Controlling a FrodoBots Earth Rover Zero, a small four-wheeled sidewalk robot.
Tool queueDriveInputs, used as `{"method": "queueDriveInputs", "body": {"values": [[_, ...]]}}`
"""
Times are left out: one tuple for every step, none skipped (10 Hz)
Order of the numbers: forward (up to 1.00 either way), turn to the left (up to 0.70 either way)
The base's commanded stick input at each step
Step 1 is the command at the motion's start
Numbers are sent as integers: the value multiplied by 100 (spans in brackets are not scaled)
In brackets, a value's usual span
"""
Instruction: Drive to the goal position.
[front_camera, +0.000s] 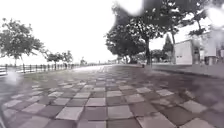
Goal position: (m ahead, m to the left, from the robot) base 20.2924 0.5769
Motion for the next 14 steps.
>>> {"method": "queueDriveInputs", "body": {"values": [[100, 1], [100, 1], [100, 1], [100, 1], [100, 1], [100, 1], [100, 1], [100, 1], [100, 1], [100, 1], [100, 1], [100, 1], [100, 1], [100, 1]]}}
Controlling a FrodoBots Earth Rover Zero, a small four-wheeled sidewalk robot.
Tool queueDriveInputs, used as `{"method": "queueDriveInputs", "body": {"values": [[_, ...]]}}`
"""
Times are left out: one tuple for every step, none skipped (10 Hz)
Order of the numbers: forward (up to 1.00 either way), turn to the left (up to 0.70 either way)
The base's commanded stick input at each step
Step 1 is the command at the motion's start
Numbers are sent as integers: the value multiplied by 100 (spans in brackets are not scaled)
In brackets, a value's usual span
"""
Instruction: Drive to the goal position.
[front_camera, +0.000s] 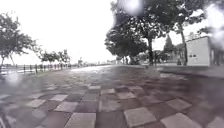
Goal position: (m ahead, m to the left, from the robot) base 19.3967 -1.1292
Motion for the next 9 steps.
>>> {"method": "queueDriveInputs", "body": {"values": [[100, 1], [100, 1], [100, 1], [100, 1], [100, 1], [100, 1], [100, 1], [100, 1], [100, 1]]}}
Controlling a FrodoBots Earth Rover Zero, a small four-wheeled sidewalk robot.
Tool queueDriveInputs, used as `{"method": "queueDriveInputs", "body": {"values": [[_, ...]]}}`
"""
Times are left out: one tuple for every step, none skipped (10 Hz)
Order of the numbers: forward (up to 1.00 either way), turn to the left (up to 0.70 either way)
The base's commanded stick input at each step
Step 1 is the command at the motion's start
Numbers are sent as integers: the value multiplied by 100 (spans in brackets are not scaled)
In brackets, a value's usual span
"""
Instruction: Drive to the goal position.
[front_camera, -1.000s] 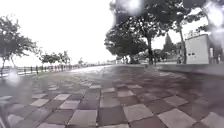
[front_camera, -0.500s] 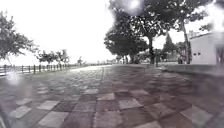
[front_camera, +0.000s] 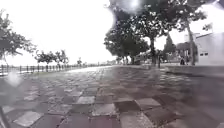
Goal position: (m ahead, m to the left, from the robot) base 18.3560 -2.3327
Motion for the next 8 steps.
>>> {"method": "queueDriveInputs", "body": {"values": [[100, 1], [100, 1], [100, 1], [100, 1], [100, 1], [100, 1], [100, 14], [100, 24]]}}
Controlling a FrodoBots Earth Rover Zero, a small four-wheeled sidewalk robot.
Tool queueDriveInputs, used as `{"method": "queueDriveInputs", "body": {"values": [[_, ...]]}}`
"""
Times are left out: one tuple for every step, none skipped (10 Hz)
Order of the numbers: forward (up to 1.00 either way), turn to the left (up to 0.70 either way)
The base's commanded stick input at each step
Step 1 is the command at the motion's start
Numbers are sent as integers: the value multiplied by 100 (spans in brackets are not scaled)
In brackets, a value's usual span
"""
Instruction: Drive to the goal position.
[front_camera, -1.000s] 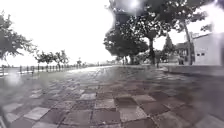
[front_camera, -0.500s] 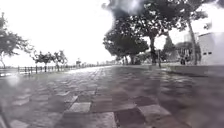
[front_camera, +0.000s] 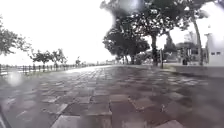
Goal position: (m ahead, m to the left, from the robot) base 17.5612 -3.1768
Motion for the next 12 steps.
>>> {"method": "queueDriveInputs", "body": {"values": [[100, 18], [100, 2], [100, 1], [100, 1], [100, 1], [100, 1], [100, 1], [100, 1], [100, 1], [100, 1], [100, 1], [100, 1]]}}
